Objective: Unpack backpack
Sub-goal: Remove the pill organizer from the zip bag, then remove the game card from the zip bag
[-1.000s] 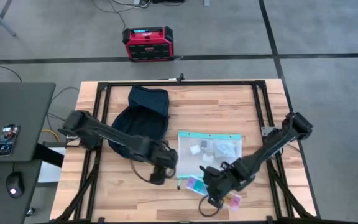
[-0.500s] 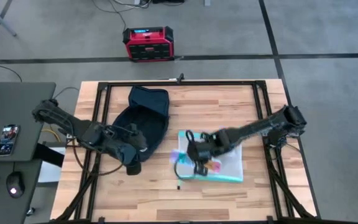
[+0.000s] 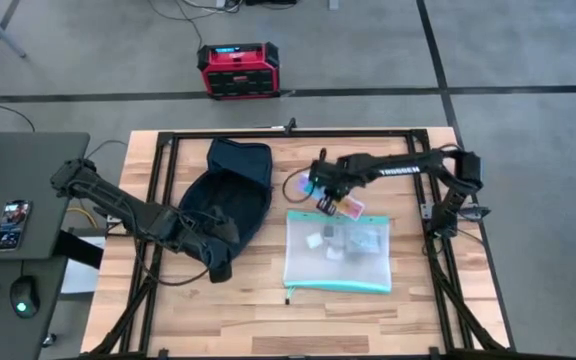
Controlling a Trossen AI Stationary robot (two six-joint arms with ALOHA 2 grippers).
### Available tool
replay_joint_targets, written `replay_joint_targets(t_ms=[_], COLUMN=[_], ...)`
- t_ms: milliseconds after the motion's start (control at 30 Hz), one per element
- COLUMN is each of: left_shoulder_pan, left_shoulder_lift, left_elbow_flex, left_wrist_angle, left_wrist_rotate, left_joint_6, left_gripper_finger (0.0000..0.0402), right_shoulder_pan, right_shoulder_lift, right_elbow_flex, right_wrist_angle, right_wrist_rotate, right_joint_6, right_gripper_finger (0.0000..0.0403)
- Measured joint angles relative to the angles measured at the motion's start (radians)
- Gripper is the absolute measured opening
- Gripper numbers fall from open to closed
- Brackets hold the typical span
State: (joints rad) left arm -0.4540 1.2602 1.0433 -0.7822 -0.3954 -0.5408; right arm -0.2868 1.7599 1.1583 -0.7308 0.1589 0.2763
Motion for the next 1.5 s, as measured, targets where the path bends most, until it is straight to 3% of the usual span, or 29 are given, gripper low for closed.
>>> replay_joint_targets(t_ms=[133,300,433,567,733,867,1067,1267,1500], left_shoulder_pan=[0.002,0.016,0.057,0.119,0.222,0.267,0.329,0.385,0.409], left_shoulder_lift=[0.001,0.001,0.001,0.003,0.081,0.178,0.32,0.423,0.489], left_elbow_flex=[-0.003,-0.003,-0.003,-0.003,-0.002,-0.002,-0.002,-0.001,-0.001], left_wrist_angle=[0.009,0.063,0.099,0.132,0.259,0.374,0.549,0.677,0.687], left_wrist_rotate=[0.004,0.012,0.065,0.088,0.259,0.346,0.347,0.348,0.441], left_joint_6=[0.024,0.105,0.162,0.226,0.366,0.484,0.597,0.643,0.63], left_gripper_finger=[0.0149,0.0149,0.0149,0.0149,0.0149,0.0149,0.0149,0.0149,0.015], right_shoulder_pan=[-0.062,-0.1,-0.054,0.158,0.6,0.881,1.091,1.146,1.09], right_shoulder_lift=[0.0,-0.015,-0.153,-0.335,-0.427,-0.353,-0.12,0.121,0.192], right_elbow_flex=[-0.025,-0.009,0.013,0.015,0.017,0.015,0.016,0.04,0.083], right_wrist_angle=[0.0,-0.013,-0.079,-0.103,-0.002,0.148,0.333,0.32,0.015], right_wrist_rotate=[-0.023,-0.127,-0.134,-0.135,0.04,0.123,0.301,0.32,0.431], right_joint_6=[0.011,0.036,0.058,0.269,0.684,0.964,1.283,1.478,1.549], right_gripper_finger=[0.0017,0.0085,0.0142,0.0181,0.0203,0.0203,0.0191,0.0176,0.0162])
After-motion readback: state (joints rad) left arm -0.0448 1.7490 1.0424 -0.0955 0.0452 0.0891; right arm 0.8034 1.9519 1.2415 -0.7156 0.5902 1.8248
